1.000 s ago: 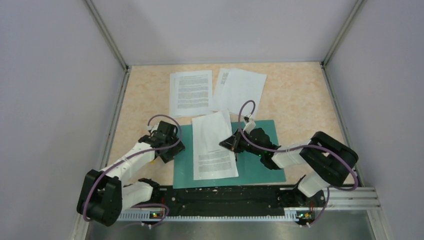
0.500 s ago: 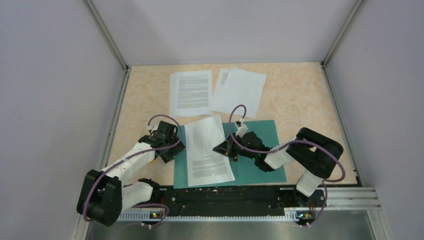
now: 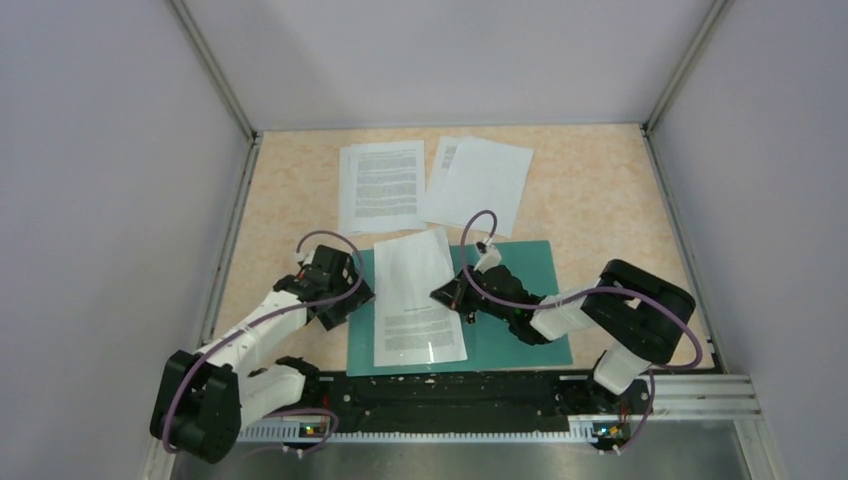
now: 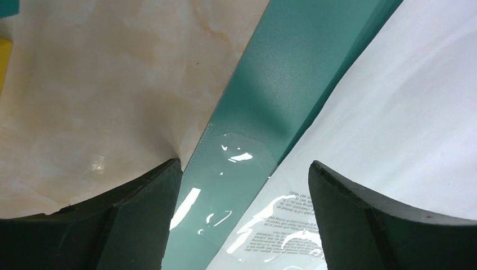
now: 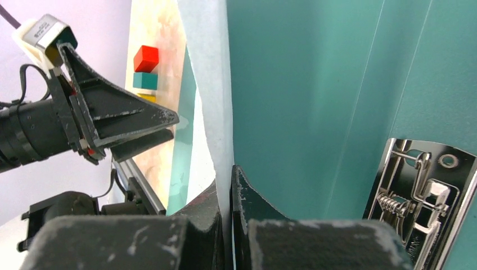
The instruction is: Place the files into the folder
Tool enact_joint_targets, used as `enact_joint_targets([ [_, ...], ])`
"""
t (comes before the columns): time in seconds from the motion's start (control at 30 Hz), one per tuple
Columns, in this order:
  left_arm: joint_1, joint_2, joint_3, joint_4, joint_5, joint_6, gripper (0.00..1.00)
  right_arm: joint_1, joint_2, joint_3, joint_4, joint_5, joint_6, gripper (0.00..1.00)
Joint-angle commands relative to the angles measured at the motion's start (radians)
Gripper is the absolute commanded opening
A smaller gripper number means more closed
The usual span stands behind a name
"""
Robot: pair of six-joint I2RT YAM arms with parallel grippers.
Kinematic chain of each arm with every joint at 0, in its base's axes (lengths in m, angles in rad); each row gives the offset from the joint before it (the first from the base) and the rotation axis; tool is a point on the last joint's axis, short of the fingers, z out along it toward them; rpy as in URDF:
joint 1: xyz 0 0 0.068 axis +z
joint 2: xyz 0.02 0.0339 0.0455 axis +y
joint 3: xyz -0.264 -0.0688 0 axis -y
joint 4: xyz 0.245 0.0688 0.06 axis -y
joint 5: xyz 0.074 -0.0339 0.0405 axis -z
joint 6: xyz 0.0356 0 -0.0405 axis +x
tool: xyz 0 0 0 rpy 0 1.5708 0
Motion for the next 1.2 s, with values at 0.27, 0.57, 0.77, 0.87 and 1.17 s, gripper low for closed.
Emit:
enact_joint_targets([
  [0.27, -0.001, -0.094, -0.095, 0.016, 0.153, 0.002, 0.98, -0.009, -0.015, -0.011, 0.027, -0.049, -0.042, 0.19],
  [0.57, -0.058, -0.055, -0.097, 0.084, 0.198, -0.08, 0.97, -0.031, -0.107, -0.038, -0.148, -0.022, -0.088, 0.33],
  [0.77, -0.1, -0.002, -0.068, 0.106, 0.191, -0.097, 0.95, -0.099, -0.16, -0.076, -0.19, -0.056, -0.111, 0.31],
  [0.87, -0.107, 0.018, -0.057, 0.111, 0.188, -0.099, 0.94, -0.104, -0.157, -0.076, -0.18, -0.074, -0.115, 0.19],
  [1.17, -0.125, 0.03, -0.054, 0.12, 0.183, -0.107, 0.94, -0.103, -0.077, -0.086, -0.042, -0.105, -0.035, 0.0],
])
